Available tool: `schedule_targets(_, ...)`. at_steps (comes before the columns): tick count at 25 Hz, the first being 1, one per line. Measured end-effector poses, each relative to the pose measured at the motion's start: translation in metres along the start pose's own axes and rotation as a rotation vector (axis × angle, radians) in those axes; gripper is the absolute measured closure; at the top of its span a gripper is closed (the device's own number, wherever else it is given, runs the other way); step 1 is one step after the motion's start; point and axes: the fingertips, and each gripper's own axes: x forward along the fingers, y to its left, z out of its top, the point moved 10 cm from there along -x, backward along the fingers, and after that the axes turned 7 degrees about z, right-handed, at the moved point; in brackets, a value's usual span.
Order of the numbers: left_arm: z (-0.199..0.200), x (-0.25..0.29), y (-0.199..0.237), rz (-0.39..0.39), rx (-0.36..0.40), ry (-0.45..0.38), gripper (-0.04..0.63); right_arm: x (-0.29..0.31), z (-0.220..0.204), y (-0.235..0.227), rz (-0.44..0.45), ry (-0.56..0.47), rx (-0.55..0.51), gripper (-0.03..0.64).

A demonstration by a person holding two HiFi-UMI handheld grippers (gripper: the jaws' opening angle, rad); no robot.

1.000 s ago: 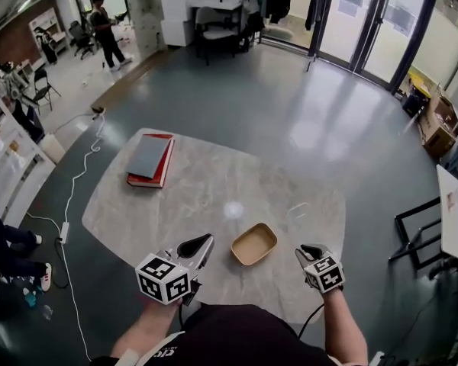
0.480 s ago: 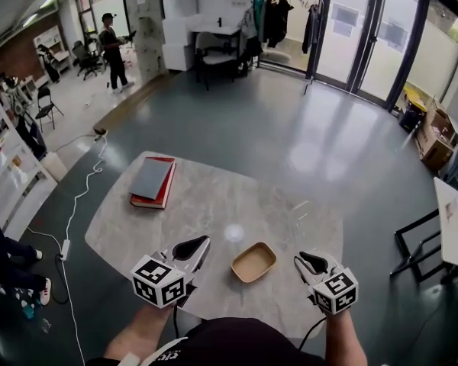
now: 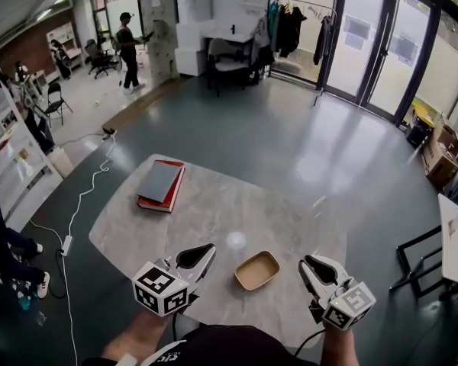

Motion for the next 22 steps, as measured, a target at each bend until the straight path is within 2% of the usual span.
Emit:
schedule_targets(6,0.005,-0.007,-0.001,-0.001,0.007,-0.017,0.591,0.002,0.028,0.014,0.059,-0.102,-0.044,0.552)
schedule_targets(11,0.012,-0.013,-0.002,0.008,0.027,-0.048,0.591,0.002,0.036,0.019,0.083,-0.167,-0.037,0.554)
schedule_targets(14,0.013,-0.015,0.002,0.021,0.025,-0.055,0.591,0.005,0.031,0.02,0.074,-0.141,-0.051,0.554)
schedule_targets(18,0.012,-0.017,0.005,0.034,0.013,-0.053,0.591,0.009,0.02,0.02,0.042,-0.032,-0.097,0.554)
schedule_targets(22,0.009,-0.016,0.002,0.028,0.01,-0.05,0.591,0.007,0.009,0.019,0.033,0.012,-0.087,0.554)
